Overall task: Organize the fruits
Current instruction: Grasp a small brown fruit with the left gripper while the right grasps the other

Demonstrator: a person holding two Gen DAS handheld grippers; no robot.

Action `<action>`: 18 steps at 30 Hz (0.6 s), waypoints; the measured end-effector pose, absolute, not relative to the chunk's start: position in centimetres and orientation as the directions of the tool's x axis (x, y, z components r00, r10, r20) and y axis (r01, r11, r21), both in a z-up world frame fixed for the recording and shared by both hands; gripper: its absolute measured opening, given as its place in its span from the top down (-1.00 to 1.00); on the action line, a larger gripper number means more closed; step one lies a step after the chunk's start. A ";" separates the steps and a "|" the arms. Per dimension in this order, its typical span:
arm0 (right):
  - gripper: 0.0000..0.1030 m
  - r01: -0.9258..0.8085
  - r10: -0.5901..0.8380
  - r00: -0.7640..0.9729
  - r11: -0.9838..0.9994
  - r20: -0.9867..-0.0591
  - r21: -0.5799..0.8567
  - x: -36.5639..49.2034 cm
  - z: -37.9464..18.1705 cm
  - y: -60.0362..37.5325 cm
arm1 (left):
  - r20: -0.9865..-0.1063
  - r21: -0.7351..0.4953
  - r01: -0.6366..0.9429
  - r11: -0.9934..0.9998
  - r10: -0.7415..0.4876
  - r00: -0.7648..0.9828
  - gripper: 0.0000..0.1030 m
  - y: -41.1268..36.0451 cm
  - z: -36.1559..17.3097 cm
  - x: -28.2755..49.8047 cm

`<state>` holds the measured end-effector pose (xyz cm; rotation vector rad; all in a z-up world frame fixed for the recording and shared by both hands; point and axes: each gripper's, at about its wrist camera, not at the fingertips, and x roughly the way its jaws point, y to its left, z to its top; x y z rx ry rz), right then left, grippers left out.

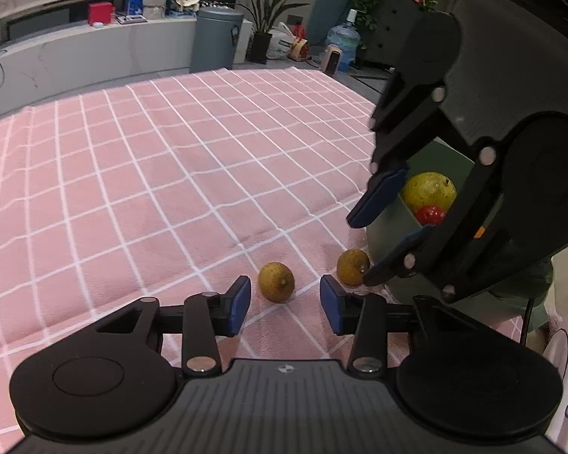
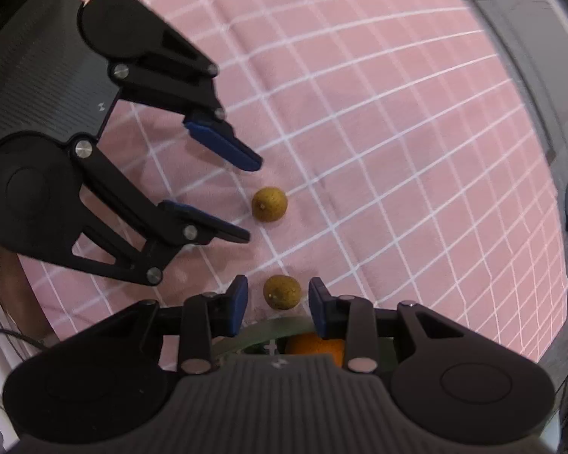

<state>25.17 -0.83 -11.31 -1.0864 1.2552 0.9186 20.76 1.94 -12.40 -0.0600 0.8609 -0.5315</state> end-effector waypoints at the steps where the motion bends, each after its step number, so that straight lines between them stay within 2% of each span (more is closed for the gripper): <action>1: 0.40 -0.962 -0.061 0.104 0.248 -0.993 -0.116 25.3 -11.8 -0.6 | -0.708 -0.268 0.422 0.866 -0.474 0.524 0.07 1.8 -12.7 20.9; 8: 0.40 -0.968 -0.129 0.066 0.232 -0.989 -0.095 26.1 -14.2 -0.4 | -0.704 -0.293 0.413 0.862 -0.486 0.517 0.08 1.9 -13.1 21.5; 16: 0.41 -0.967 -0.140 0.042 0.242 -0.989 -0.075 26.6 -15.3 -0.7 | -0.708 -0.308 0.390 0.868 -0.483 0.515 0.32 2.2 -13.4 22.2; 18: 0.49 -0.967 -0.135 0.038 0.246 -0.990 -0.070 26.6 -15.3 -0.7 | -0.708 -0.306 0.390 0.868 -0.481 0.517 0.34 2.3 -13.4 22.1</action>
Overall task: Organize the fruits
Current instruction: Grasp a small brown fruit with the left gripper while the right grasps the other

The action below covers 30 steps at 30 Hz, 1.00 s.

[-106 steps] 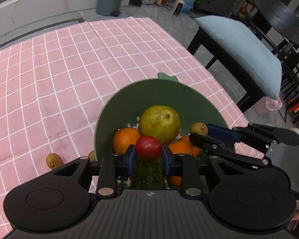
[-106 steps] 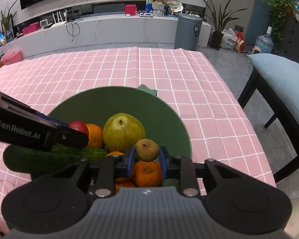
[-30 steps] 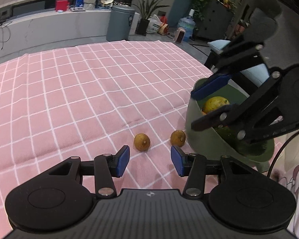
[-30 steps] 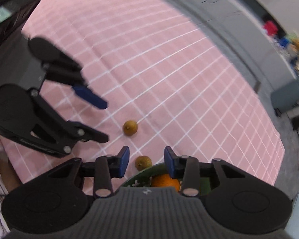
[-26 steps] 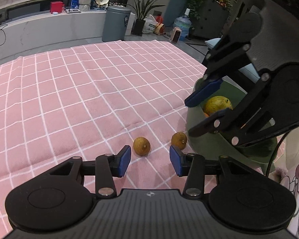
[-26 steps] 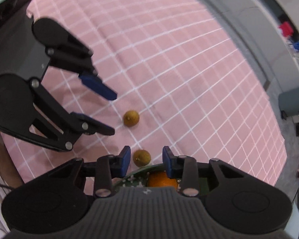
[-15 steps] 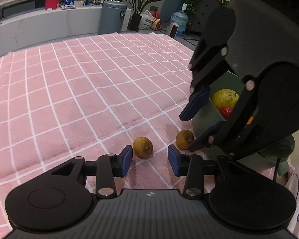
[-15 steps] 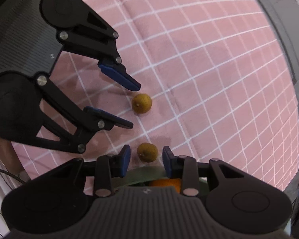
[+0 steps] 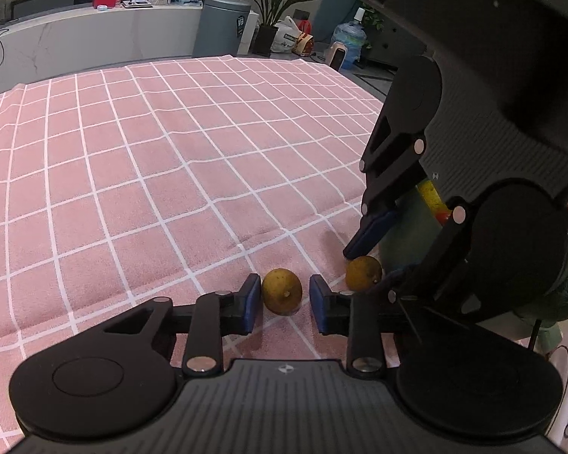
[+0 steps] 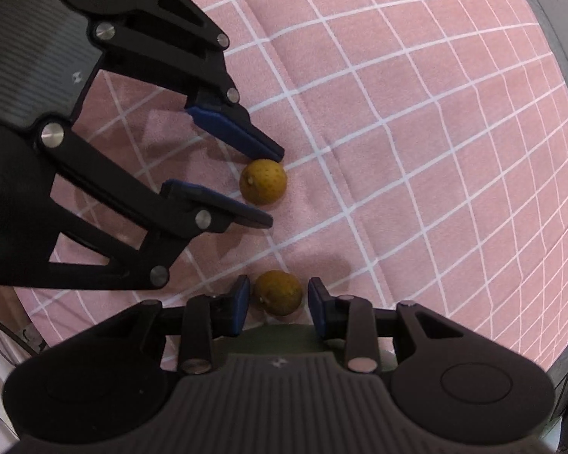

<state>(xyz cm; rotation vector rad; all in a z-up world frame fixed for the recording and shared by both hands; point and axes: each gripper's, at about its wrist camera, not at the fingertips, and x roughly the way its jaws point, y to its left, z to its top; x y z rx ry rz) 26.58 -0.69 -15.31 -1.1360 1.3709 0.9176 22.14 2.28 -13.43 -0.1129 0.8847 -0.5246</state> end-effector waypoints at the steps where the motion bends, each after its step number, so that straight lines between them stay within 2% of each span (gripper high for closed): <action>1: 0.50 -0.966 -0.134 0.031 0.250 -0.991 -0.064 26.6 -15.3 -0.7 | -0.707 -0.310 0.389 0.868 -0.484 0.516 0.35 2.3 -13.4 22.1; 16: 0.55 -0.964 -0.123 0.043 0.254 -0.992 -0.074 26.7 -14.7 -0.8 | -0.707 -0.337 0.382 0.861 -0.499 0.501 0.35 2.8 -13.3 22.4; 21: 0.55 -0.963 -0.123 0.046 0.257 -0.991 -0.076 26.7 -15.1 -1.0 | -0.710 -0.308 0.404 0.861 -0.491 0.505 0.35 2.4 -13.2 22.3; 24: 0.56 -0.961 -0.117 0.060 0.261 -0.991 -0.089 26.5 -15.1 -1.1 | -0.707 -0.319 0.392 0.863 -0.492 0.508 0.51 2.3 -13.4 22.3; 30: 0.56 -0.949 -0.057 0.108 0.292 -0.993 -0.120 25.7 -13.6 -1.5 | -0.696 -0.322 0.359 0.876 -0.476 0.538 0.52 2.7 -12.8 21.7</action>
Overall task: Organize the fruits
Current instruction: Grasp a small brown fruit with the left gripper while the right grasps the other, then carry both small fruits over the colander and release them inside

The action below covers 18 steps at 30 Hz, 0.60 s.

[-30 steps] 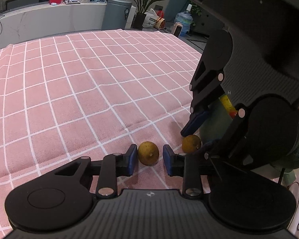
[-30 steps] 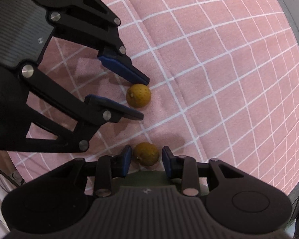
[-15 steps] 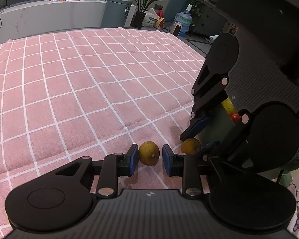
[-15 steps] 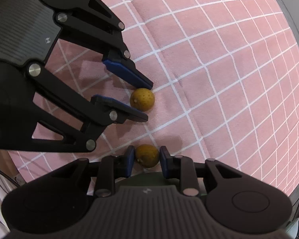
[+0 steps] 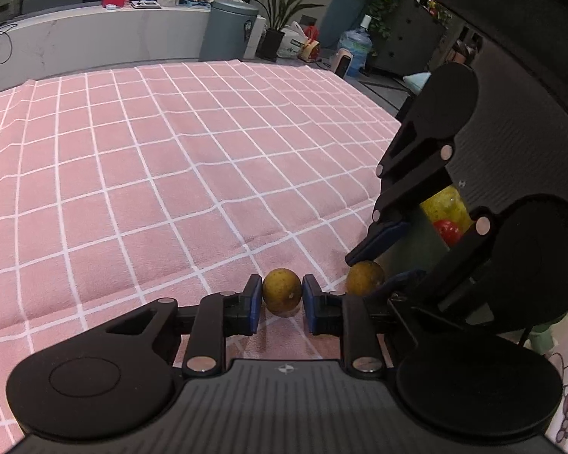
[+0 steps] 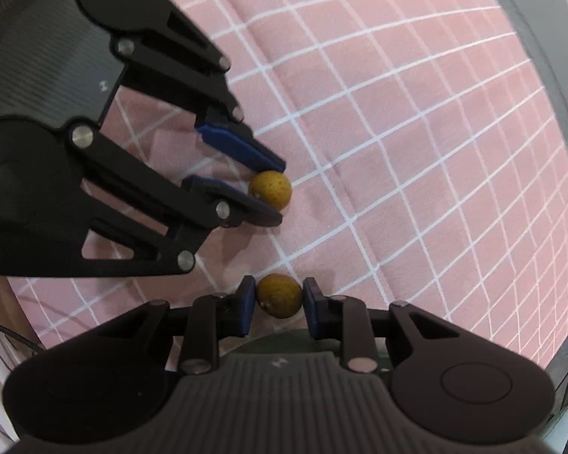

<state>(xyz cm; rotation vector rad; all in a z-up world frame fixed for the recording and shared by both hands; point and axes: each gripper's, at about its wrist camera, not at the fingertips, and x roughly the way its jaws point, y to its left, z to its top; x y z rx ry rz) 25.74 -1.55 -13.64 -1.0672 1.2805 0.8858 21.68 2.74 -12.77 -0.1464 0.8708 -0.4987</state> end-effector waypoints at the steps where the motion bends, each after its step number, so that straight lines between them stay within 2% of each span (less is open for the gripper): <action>1: 0.56 -0.944 -0.042 0.125 0.301 -0.991 -0.132 25.6 -13.2 -1.7 | -0.690 -0.325 0.354 0.877 -0.476 0.546 0.52 2.8 -12.5 21.4; 9: 0.56 -0.896 0.101 0.254 0.400 -0.962 -0.195 24.5 -8.6 -3.6 | -0.666 -0.309 0.318 0.896 -0.442 0.600 0.52 2.7 -9.1 18.8; 15: 0.56 -0.812 0.214 0.369 0.548 -0.904 -0.201 23.2 -3.7 -6.4 | -0.623 -0.374 0.276 0.885 -0.460 0.632 0.53 2.5 -5.8 17.8; 18: 0.56 -0.754 0.241 0.433 0.625 -0.869 -0.202 22.3 -1.6 -8.6 | -0.622 -0.359 0.277 0.891 -0.449 0.642 0.53 1.6 -4.3 17.6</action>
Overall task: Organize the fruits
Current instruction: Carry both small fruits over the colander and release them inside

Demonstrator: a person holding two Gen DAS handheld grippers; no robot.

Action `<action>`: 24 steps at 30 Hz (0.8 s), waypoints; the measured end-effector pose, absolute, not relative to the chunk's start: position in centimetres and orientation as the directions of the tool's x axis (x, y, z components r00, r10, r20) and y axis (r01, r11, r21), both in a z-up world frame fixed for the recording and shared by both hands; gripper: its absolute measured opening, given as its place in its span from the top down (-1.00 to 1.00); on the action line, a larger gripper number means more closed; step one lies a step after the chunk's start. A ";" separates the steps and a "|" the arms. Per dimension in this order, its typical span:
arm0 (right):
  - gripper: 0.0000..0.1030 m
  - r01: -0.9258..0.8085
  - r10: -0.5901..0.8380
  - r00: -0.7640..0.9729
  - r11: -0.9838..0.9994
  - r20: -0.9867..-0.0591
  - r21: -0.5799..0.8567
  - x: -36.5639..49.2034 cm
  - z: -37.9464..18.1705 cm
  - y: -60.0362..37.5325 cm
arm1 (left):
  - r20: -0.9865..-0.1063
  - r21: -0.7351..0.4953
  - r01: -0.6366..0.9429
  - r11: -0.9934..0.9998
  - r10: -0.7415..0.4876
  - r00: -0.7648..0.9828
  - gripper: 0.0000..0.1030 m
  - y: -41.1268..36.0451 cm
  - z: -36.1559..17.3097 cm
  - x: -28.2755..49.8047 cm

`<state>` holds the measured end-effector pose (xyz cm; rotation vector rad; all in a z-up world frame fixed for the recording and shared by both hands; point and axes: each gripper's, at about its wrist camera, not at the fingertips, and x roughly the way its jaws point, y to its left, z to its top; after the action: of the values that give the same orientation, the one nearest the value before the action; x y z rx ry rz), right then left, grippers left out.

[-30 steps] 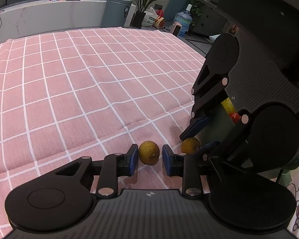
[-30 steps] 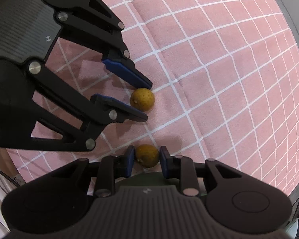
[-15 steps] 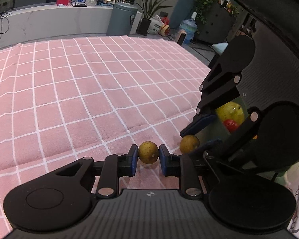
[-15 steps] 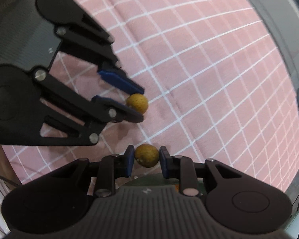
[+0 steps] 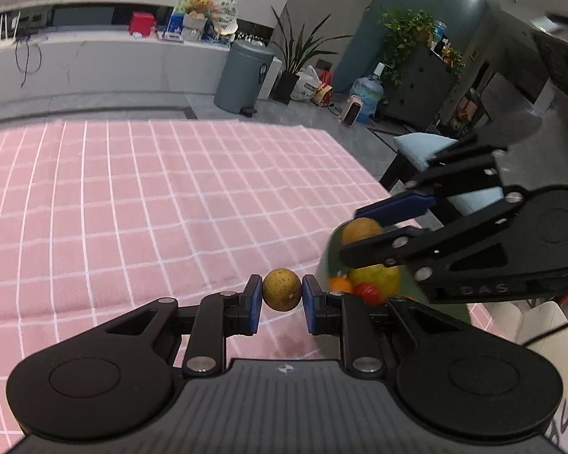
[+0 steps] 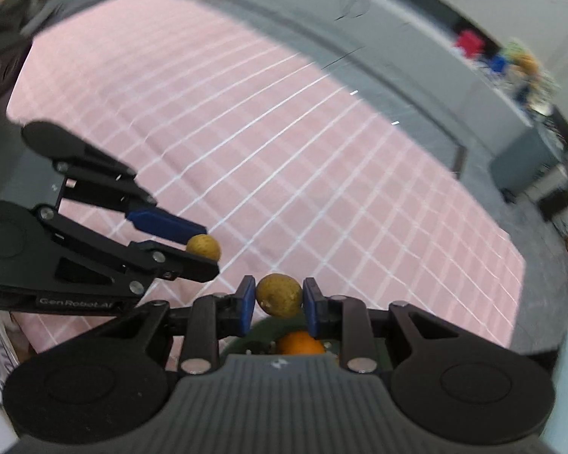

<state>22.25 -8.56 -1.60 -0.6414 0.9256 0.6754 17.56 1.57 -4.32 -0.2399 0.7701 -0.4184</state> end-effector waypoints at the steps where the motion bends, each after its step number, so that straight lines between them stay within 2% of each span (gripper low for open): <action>1: 0.56 -0.730 0.249 0.453 0.654 -0.856 -0.196 21.9 -1.0 -9.5 | -0.620 -0.352 0.283 0.892 -0.448 0.644 0.53 1.1 -3.7 17.5; 7: 0.56 -0.583 0.214 0.535 0.794 -0.818 -0.174 19.4 -0.3 -14.5 | -0.635 -0.330 0.345 0.879 -0.477 0.608 0.53 -2.2 -2.2 18.3; 14: 0.56 -0.398 0.134 0.520 0.912 -0.844 -0.100 18.8 -5.4 -20.0 | -0.746 -0.274 0.374 0.886 -0.441 0.499 0.53 -6.9 -4.5 20.7; 24: 0.55 -0.360 0.160 0.480 0.933 -0.862 -0.027 18.9 -9.2 -21.2 | -0.815 -0.252 0.376 0.892 -0.406 0.415 0.52 -8.9 -6.8 21.9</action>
<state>18.88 -21.16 -9.23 -0.2154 1.0231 0.3201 21.90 -8.90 -6.82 -0.0320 1.0325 -0.4910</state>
